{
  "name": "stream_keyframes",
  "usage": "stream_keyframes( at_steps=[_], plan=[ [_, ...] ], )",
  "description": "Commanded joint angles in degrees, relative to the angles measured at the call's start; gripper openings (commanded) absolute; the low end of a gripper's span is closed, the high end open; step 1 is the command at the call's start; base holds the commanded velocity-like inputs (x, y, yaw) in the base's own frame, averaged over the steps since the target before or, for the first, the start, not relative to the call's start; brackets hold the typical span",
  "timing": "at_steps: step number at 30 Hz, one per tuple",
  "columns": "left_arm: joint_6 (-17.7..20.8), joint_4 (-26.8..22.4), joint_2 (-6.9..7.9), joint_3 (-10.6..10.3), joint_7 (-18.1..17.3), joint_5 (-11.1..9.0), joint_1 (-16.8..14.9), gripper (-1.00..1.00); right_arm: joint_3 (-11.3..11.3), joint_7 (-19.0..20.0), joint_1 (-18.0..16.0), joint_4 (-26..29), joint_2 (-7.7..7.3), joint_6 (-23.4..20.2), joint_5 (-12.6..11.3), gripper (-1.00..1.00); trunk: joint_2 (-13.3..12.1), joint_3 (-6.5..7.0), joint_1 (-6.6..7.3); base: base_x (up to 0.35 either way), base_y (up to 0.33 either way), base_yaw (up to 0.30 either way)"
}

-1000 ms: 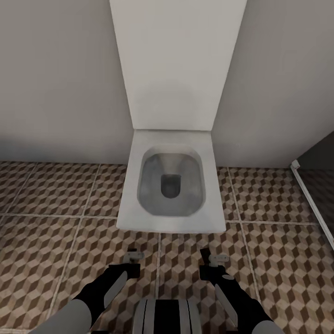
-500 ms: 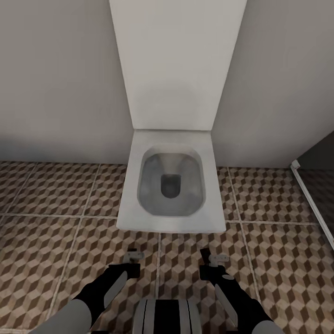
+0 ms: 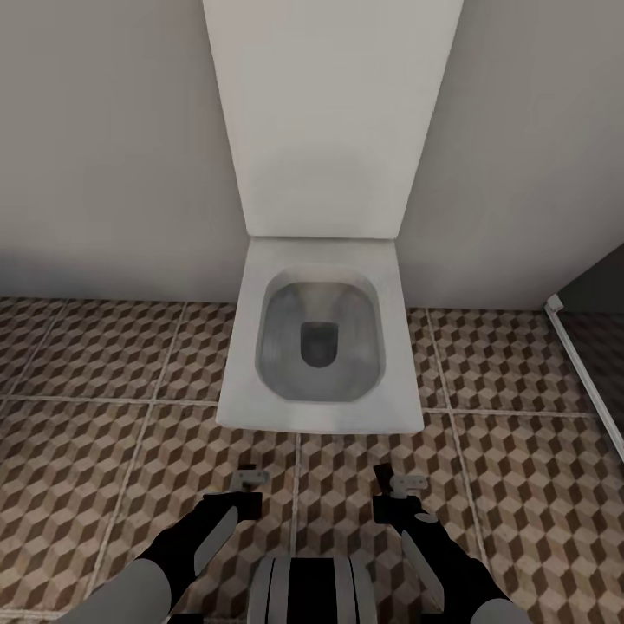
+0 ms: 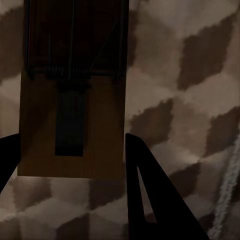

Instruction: Take the four mousetraps from the cabinet in the bathroom and place them on the bathroom floor. Make sure all four end up on the same floor surface, and ensure that at least two of them are either under or directly next to the same bathroom sink.

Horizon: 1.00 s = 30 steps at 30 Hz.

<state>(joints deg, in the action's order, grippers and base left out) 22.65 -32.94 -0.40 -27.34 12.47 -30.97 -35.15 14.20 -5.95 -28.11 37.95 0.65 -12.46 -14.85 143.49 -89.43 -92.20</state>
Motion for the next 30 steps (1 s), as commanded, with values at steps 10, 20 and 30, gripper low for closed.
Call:
stream_keyframes(
  at_steps=[10, 20, 30],
  plan=[
    [0.20, -0.11, 0.05, -0.35, 0.62, -0.44, -0.04, -1.00, 0.31, -0.46, -0.02, 0.09, -0.04, -0.20, -0.70, -1.00, 0.01, -0.03, 0.01, 0.000, 0.000, 0.000],
    [0.20, -0.11, 0.05, -0.35, 0.62, -0.43, -0.05, -1.00, 0.31, -0.46, -0.02, 0.10, -0.04, -0.20, -0.70, 1.00, 0.01, -0.03, 0.01, 0.000, 0.000, 0.000],
    [0.20, -0.11, 0.05, -0.35, 0.62, -0.42, -0.01, -1.00, 0.31, -0.46, -0.02, 0.10, -0.04, -0.20, -0.70, 1.00, 0.01, -0.03, 0.01, 0.000, 0.000, 0.000]
  ],
)
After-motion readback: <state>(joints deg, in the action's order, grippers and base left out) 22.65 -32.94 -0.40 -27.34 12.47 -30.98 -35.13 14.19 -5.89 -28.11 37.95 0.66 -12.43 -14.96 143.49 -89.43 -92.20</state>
